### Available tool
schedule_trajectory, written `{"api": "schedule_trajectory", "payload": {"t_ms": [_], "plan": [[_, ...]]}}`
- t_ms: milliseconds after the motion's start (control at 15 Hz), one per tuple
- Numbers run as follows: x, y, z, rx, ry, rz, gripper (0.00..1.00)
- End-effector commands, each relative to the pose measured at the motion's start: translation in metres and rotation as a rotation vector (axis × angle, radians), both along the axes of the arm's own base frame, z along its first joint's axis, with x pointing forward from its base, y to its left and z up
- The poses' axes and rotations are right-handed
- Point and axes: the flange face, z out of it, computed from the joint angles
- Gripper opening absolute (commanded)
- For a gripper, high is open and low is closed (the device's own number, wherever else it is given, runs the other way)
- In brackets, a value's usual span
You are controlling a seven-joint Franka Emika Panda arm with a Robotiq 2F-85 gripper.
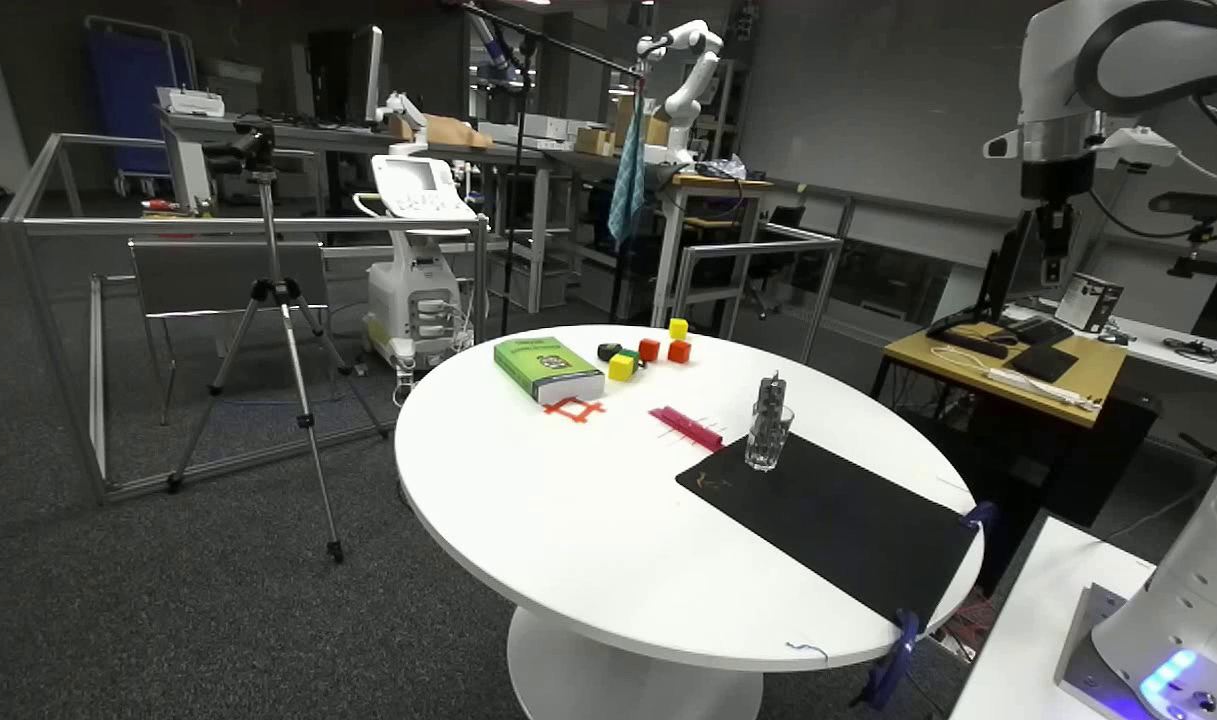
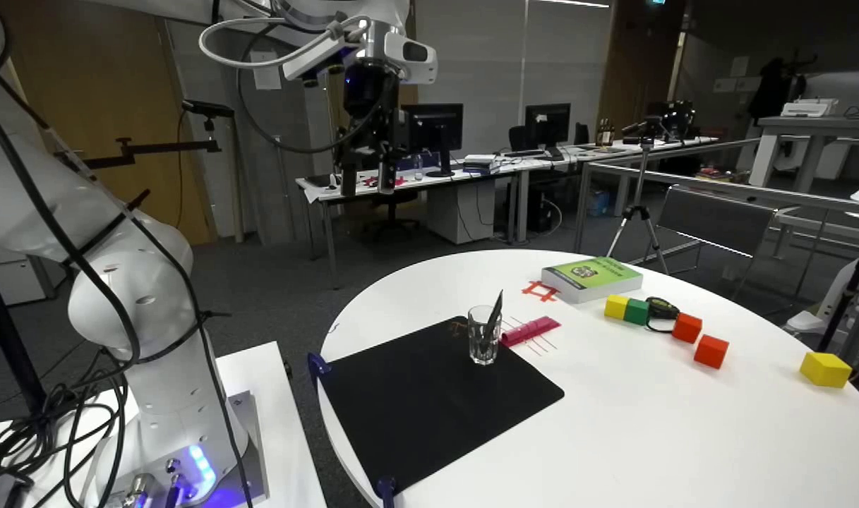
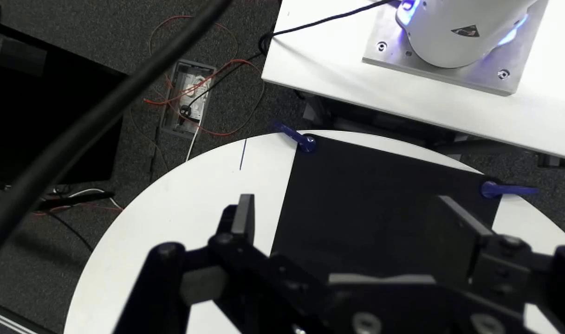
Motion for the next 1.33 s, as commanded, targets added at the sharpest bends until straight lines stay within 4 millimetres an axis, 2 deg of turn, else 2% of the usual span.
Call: {"api": "schedule_trajectory", "payload": {"t_ms": [0, 333, 600, 800, 1000, 1133, 1267], "plan": [[0.004, 0.0, 0.004, 0.05, -0.083, 0.011, 1.0], [0.037, -0.001, 0.016, 0.206, -0.298, -0.063, 1.0], [0.071, 0.002, 0.011, 0.218, -0.43, -0.04, 1.0], [0.101, 0.008, -0.009, 0.2, -0.481, -0.01, 1.0], [0.133, 0.018, -0.041, 0.195, -0.492, 0.017, 1.0], [0.151, 0.023, -0.064, 0.169, -0.453, 0.016, 1.0], [0.161, 0.024, -0.085, 0.118, -0.32, 0.018, 1.0]]}}
